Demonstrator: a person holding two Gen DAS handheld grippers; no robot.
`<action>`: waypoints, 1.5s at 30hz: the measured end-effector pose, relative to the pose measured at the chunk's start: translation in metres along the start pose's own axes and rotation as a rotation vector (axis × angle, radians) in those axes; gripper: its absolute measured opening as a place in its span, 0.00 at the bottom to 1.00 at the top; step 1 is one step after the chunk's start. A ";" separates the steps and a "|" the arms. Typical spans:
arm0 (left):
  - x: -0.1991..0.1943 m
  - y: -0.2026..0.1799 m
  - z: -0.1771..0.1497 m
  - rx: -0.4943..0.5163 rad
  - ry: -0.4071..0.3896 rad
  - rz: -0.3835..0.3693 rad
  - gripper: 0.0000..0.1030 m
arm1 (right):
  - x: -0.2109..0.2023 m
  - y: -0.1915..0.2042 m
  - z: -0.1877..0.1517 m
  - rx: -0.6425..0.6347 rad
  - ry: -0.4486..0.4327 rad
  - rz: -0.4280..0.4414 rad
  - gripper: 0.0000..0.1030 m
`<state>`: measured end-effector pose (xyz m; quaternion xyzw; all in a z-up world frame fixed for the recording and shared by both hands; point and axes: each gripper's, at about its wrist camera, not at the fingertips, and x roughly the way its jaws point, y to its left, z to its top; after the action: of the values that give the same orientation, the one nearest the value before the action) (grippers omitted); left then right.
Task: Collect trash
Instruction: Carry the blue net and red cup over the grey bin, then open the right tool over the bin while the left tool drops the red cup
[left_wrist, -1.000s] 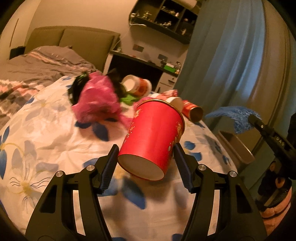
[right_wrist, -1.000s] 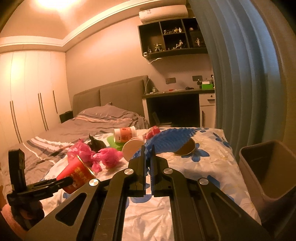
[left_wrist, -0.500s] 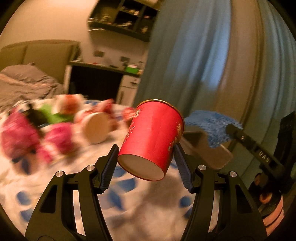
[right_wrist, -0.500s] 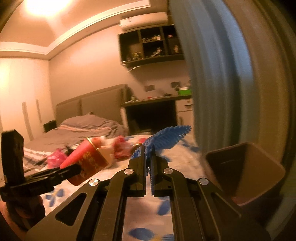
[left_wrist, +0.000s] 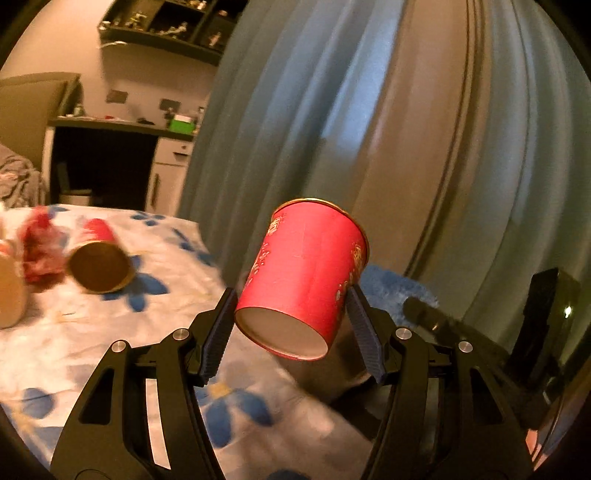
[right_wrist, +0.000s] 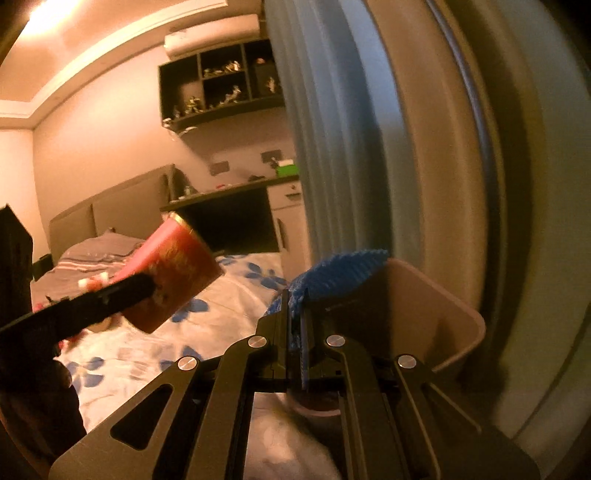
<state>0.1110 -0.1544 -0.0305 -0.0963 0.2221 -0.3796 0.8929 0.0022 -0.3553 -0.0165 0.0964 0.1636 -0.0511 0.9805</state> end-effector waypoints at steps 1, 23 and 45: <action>0.009 -0.003 -0.001 -0.001 0.007 -0.010 0.58 | 0.002 -0.004 -0.002 0.003 0.006 -0.005 0.04; 0.073 -0.023 -0.022 -0.018 0.094 -0.059 0.58 | 0.029 -0.036 -0.016 0.056 0.080 -0.032 0.05; 0.121 -0.048 -0.042 0.056 0.222 -0.008 0.60 | -0.007 -0.050 -0.014 0.099 -0.014 -0.108 0.68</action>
<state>0.1346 -0.2752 -0.0902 -0.0297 0.3084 -0.3974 0.8638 -0.0149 -0.4006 -0.0354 0.1356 0.1591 -0.1126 0.9714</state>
